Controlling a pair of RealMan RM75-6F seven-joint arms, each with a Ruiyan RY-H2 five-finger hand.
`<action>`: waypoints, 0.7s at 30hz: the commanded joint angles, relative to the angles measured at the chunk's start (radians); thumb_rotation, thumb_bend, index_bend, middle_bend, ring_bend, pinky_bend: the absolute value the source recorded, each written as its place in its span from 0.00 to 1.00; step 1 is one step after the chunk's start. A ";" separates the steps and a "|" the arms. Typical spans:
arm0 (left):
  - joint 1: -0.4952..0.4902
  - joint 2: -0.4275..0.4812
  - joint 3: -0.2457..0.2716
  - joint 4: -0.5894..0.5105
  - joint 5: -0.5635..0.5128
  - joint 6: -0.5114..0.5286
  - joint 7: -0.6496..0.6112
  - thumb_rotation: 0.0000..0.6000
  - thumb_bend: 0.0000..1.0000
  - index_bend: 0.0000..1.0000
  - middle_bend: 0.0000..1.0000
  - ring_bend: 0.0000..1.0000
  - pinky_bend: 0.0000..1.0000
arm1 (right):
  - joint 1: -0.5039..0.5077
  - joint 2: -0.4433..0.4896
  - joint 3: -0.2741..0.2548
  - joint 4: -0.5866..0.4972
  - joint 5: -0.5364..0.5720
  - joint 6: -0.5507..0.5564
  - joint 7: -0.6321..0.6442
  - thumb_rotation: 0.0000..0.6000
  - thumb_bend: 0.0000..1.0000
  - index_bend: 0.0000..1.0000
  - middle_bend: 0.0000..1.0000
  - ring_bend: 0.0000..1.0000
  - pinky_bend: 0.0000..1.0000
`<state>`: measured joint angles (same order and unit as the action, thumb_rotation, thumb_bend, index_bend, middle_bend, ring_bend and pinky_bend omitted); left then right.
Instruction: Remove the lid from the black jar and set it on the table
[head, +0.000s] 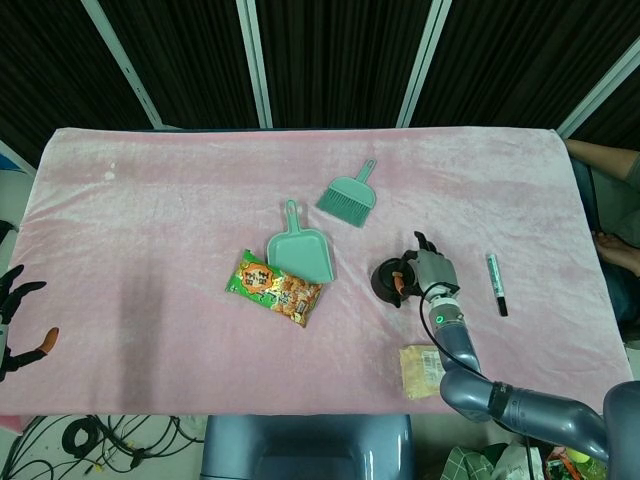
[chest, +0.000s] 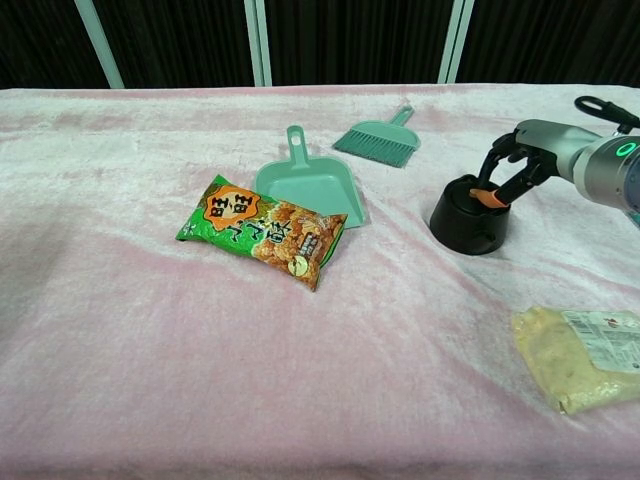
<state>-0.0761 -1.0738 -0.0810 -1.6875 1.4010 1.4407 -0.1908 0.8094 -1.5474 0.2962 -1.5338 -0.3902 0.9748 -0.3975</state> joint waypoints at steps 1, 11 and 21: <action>0.000 0.000 0.000 -0.001 -0.001 0.000 0.001 1.00 0.33 0.22 0.03 0.00 0.00 | 0.000 0.001 0.002 -0.001 -0.004 -0.007 0.007 1.00 0.40 0.60 0.00 0.07 0.16; 0.001 0.001 0.000 0.000 0.000 0.001 0.001 1.00 0.33 0.22 0.03 0.00 0.00 | -0.009 0.006 0.005 -0.007 -0.029 -0.016 0.034 1.00 0.39 0.61 0.00 0.08 0.16; 0.001 0.001 0.001 -0.001 -0.001 -0.001 0.001 1.00 0.33 0.22 0.03 0.00 0.00 | -0.028 0.009 0.031 -0.015 -0.100 -0.016 0.107 1.00 0.40 0.61 0.00 0.08 0.16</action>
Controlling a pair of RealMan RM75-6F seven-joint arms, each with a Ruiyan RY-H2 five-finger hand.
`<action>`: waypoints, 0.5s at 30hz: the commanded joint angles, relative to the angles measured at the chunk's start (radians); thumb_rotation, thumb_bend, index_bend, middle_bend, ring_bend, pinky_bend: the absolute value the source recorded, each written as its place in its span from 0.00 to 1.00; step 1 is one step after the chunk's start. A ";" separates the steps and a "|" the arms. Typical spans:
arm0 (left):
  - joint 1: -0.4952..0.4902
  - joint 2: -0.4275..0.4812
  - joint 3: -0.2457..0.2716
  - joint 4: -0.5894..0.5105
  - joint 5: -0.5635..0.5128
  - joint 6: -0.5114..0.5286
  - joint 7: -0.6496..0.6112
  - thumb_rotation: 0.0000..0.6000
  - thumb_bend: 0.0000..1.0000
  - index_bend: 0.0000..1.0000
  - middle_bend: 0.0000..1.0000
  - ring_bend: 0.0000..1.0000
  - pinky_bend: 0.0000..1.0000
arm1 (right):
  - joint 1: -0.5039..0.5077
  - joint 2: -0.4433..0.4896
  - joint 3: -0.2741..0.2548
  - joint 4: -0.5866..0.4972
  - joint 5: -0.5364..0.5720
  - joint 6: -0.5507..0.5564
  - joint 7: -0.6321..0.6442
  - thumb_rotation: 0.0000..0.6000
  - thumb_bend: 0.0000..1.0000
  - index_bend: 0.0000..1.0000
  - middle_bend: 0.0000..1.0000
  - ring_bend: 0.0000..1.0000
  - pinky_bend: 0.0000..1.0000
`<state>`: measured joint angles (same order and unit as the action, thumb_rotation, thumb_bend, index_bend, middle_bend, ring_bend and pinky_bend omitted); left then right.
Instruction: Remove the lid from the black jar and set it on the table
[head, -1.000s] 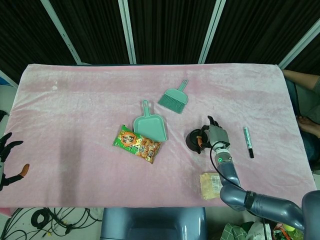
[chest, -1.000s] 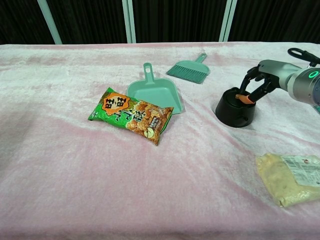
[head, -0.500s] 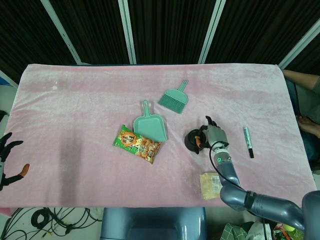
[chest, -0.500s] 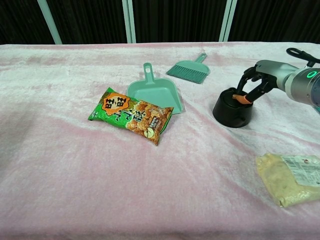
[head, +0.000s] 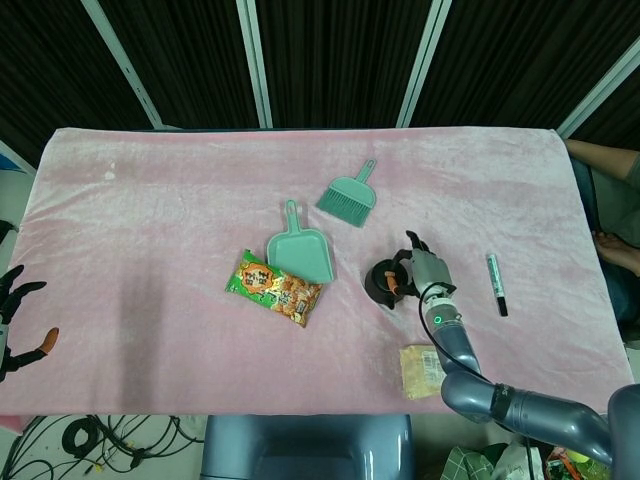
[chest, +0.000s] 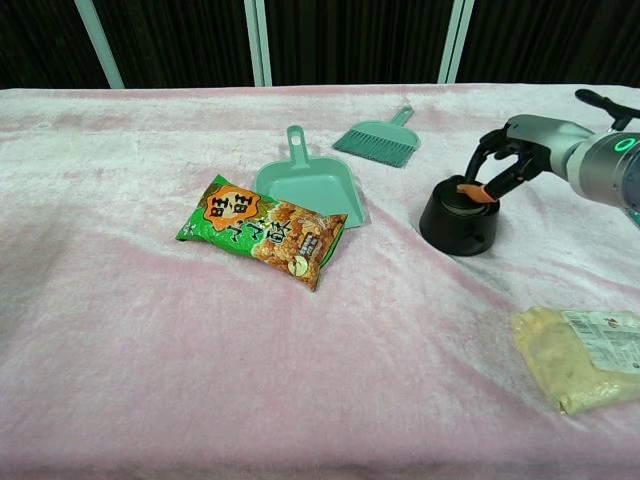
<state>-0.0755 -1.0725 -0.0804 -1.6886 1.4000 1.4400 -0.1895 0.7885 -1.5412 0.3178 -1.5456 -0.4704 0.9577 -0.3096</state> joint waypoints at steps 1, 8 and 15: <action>0.000 0.000 0.000 0.000 0.000 0.000 -0.001 1.00 0.33 0.22 0.03 0.00 0.00 | -0.010 0.007 0.013 -0.007 -0.029 0.003 0.028 1.00 0.39 0.61 0.00 0.08 0.16; 0.000 0.000 0.000 0.000 0.001 0.000 0.002 1.00 0.33 0.22 0.03 0.00 0.00 | -0.027 0.040 0.033 -0.042 -0.070 0.014 0.064 1.00 0.40 0.61 0.00 0.08 0.16; 0.001 -0.001 0.000 0.001 0.002 0.004 0.002 1.00 0.33 0.22 0.03 0.00 0.00 | -0.051 0.112 0.048 -0.070 -0.087 0.023 0.082 1.00 0.39 0.61 0.00 0.08 0.16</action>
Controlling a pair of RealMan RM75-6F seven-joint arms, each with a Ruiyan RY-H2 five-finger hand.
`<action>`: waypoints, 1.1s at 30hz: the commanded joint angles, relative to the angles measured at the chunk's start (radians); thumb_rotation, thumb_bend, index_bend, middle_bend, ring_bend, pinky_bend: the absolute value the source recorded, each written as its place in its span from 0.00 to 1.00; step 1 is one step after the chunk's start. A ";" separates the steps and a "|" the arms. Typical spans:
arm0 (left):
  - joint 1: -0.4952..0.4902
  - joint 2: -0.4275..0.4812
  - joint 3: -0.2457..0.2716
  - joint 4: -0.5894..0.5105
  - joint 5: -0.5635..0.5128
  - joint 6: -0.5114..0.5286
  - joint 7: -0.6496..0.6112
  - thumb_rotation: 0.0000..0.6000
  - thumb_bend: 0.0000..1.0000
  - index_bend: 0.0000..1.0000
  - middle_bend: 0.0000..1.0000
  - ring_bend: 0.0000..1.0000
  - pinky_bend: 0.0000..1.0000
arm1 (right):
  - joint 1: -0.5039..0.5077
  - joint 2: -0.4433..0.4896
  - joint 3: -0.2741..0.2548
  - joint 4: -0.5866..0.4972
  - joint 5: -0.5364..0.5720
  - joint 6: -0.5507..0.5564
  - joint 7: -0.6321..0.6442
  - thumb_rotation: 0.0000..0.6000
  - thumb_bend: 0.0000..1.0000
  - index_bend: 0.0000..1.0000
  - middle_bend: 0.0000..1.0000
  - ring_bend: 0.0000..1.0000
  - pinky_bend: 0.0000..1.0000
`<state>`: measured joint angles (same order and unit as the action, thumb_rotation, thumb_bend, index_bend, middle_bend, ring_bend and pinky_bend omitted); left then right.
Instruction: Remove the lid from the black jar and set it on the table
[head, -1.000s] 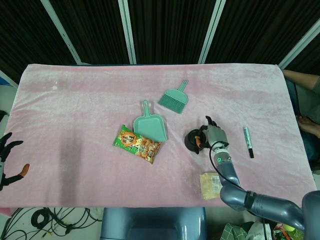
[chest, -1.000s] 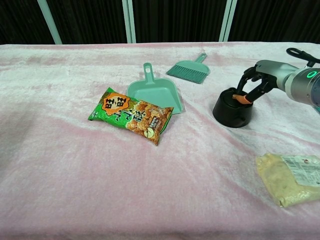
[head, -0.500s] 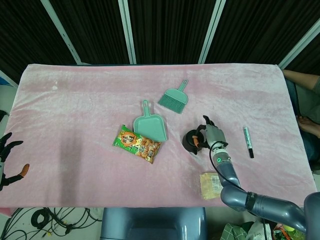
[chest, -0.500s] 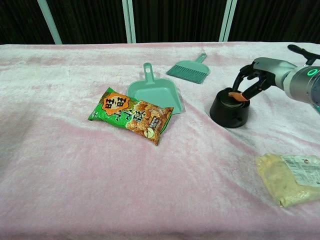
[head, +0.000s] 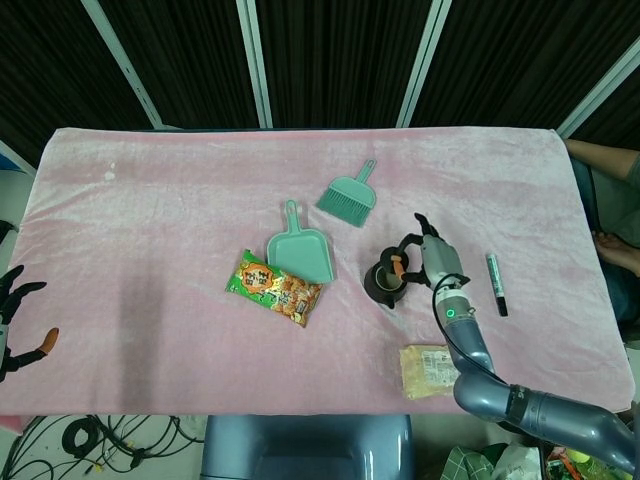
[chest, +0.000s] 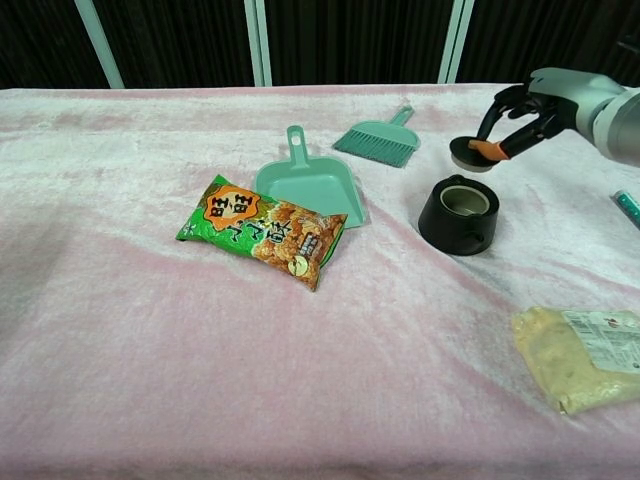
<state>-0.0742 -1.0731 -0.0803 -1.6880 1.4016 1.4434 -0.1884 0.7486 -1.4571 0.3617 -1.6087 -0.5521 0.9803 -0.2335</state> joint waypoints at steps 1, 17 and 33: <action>0.000 0.000 0.000 0.001 0.001 0.000 0.001 1.00 0.33 0.22 0.03 0.00 0.00 | -0.016 0.041 0.003 -0.004 -0.006 -0.003 0.007 1.00 0.40 0.61 0.00 0.08 0.16; 0.000 -0.004 -0.001 0.001 0.001 0.004 0.010 1.00 0.33 0.22 0.03 0.00 0.00 | -0.011 -0.014 -0.049 0.298 -0.057 -0.097 0.039 1.00 0.40 0.62 0.00 0.08 0.16; -0.002 -0.002 -0.002 0.000 -0.006 -0.002 0.012 1.00 0.33 0.22 0.03 0.00 0.00 | 0.014 -0.171 -0.070 0.613 -0.086 -0.231 0.101 1.00 0.40 0.62 0.00 0.08 0.16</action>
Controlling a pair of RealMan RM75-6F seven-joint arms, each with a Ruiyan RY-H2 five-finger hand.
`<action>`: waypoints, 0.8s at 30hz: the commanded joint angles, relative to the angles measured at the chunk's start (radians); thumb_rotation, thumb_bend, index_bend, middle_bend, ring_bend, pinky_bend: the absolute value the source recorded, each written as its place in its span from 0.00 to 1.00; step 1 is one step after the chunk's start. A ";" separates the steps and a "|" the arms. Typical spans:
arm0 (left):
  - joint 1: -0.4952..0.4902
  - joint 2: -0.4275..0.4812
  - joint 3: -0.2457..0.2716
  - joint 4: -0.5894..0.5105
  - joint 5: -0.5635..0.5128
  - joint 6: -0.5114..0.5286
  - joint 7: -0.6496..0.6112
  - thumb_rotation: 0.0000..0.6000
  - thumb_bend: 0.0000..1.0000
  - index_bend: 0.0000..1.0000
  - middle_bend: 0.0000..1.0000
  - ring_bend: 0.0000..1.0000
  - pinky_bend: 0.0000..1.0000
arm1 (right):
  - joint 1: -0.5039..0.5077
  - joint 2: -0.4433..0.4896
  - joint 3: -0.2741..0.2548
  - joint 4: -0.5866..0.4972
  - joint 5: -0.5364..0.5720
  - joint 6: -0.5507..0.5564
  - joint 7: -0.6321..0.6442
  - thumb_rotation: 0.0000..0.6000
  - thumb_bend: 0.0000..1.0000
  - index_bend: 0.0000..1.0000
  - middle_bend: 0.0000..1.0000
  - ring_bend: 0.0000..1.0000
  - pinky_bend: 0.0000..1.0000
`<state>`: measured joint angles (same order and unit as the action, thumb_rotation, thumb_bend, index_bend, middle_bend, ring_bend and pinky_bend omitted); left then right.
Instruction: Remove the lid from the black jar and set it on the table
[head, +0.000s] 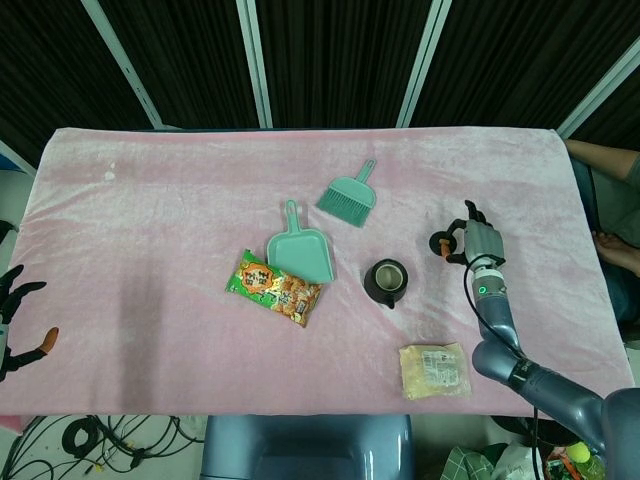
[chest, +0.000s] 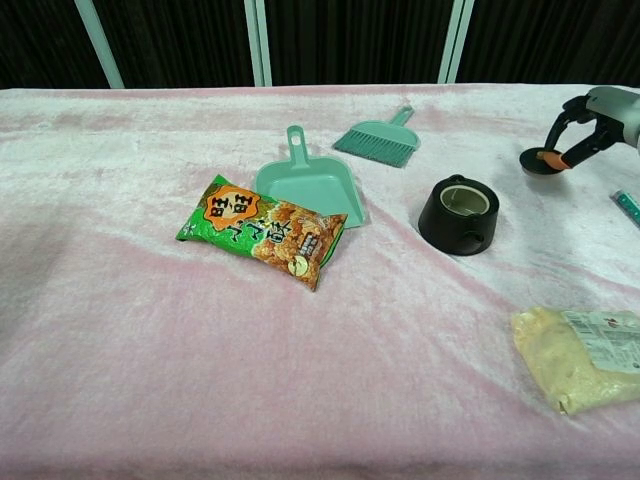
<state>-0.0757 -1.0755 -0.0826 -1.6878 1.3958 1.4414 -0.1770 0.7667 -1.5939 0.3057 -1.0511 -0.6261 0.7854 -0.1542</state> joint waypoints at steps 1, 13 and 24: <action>0.000 0.000 0.000 0.000 0.000 -0.001 0.001 1.00 0.33 0.22 0.03 0.00 0.00 | -0.007 -0.045 -0.018 0.075 -0.015 -0.046 0.028 1.00 0.40 0.62 0.00 0.08 0.16; -0.001 0.001 0.000 -0.001 -0.003 -0.003 0.004 1.00 0.33 0.22 0.03 0.00 0.00 | -0.019 -0.105 -0.023 0.176 -0.101 -0.101 0.110 1.00 0.23 0.47 0.00 0.07 0.16; -0.001 0.001 0.001 -0.001 -0.003 -0.004 0.009 1.00 0.33 0.22 0.02 0.00 0.00 | -0.029 -0.054 0.007 0.127 -0.145 -0.114 0.162 1.00 0.03 0.00 0.00 0.06 0.16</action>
<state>-0.0765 -1.0745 -0.0819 -1.6884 1.3926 1.4378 -0.1684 0.7393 -1.6546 0.3089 -0.9195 -0.7718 0.6730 0.0059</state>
